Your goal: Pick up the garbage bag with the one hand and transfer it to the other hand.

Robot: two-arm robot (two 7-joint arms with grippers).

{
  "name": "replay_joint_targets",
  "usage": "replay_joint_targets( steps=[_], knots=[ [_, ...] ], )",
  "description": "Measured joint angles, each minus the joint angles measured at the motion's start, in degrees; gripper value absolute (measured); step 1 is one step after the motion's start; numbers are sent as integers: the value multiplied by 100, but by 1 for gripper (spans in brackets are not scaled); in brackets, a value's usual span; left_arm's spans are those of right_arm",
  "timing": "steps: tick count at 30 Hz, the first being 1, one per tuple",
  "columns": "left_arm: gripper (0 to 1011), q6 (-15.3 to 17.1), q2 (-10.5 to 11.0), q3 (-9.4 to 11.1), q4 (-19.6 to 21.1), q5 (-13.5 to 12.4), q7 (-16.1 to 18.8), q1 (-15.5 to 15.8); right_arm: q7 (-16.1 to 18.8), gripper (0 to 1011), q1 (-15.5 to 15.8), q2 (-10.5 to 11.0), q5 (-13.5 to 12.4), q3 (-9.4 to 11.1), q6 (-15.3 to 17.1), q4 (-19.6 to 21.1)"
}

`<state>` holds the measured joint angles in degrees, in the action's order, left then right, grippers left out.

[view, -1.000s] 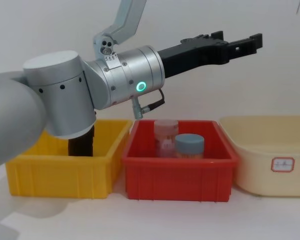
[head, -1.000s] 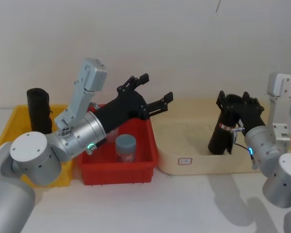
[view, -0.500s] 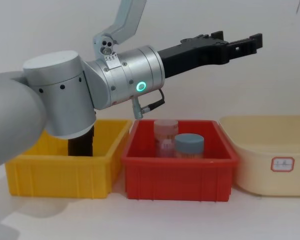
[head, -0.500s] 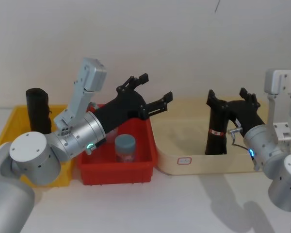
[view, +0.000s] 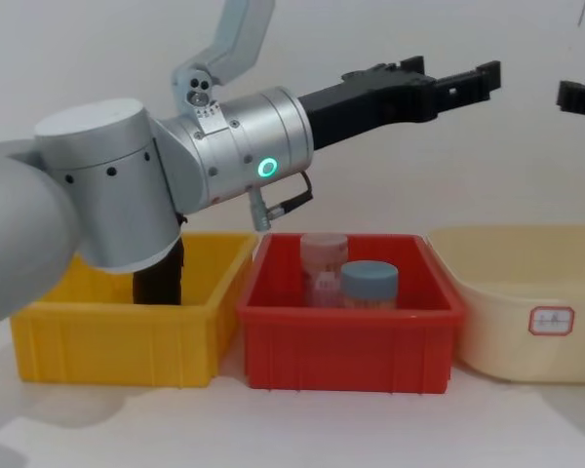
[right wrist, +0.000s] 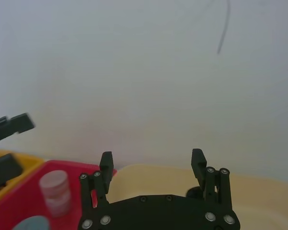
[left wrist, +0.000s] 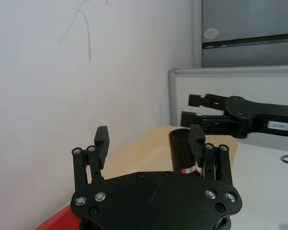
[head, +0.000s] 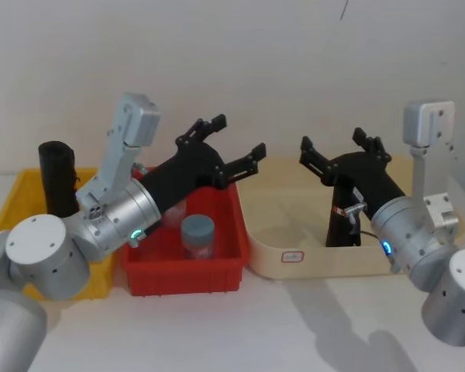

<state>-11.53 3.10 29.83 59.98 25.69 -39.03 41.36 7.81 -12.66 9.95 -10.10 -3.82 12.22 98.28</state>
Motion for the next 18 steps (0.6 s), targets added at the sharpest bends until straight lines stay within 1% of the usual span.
replay_joint_targets(
  steps=[7,10,14,16,18],
  knots=[
    [1000,-92,161,-95,356,-113,323,-213,68,1000,87,23,-9,-119,72,165],
    [1000,-169,277,-176,617,-218,560,-377,88,1000,124,35,-20,-186,107,221],
    [1000,-230,378,-260,845,-303,741,-528,98,1000,147,41,-26,-238,136,249],
    [1000,-292,482,-348,1067,-399,937,-682,109,1000,160,45,-30,-277,154,263],
    [1000,-319,539,-394,1178,-444,1034,-777,118,1000,172,49,-35,-316,171,277]
  ],
)
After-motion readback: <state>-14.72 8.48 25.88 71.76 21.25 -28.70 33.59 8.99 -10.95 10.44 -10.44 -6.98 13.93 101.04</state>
